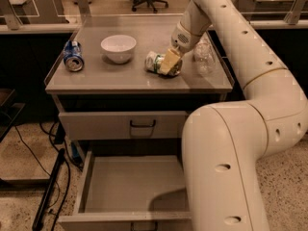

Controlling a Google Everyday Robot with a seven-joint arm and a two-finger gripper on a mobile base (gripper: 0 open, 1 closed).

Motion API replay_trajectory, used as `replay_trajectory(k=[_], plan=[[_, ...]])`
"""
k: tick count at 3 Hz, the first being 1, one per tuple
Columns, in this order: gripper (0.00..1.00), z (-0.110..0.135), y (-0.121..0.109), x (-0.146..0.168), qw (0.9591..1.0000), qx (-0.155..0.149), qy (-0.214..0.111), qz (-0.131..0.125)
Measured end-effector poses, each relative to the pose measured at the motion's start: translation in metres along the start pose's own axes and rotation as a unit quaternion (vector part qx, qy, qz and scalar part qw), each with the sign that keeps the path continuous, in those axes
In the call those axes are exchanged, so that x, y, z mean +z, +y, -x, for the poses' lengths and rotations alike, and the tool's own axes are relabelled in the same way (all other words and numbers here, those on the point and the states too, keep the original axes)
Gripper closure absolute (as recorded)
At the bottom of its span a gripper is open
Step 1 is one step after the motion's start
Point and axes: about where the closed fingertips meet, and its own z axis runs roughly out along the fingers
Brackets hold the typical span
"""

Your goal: Pick 7up can from middle drawer and place on counter

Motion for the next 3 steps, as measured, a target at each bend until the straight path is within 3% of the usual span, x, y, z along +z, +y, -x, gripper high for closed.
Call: replay_trajectory(k=[1,2,3], plan=[[0.11,0.0000,0.0000,0.0000,1.0000,0.000,0.000,0.000],[0.00,0.0000,0.0000,0.0000,1.0000,0.000,0.000,0.000],[0.00,0.0000,0.0000,0.0000,1.0000,0.000,0.000,0.000]])
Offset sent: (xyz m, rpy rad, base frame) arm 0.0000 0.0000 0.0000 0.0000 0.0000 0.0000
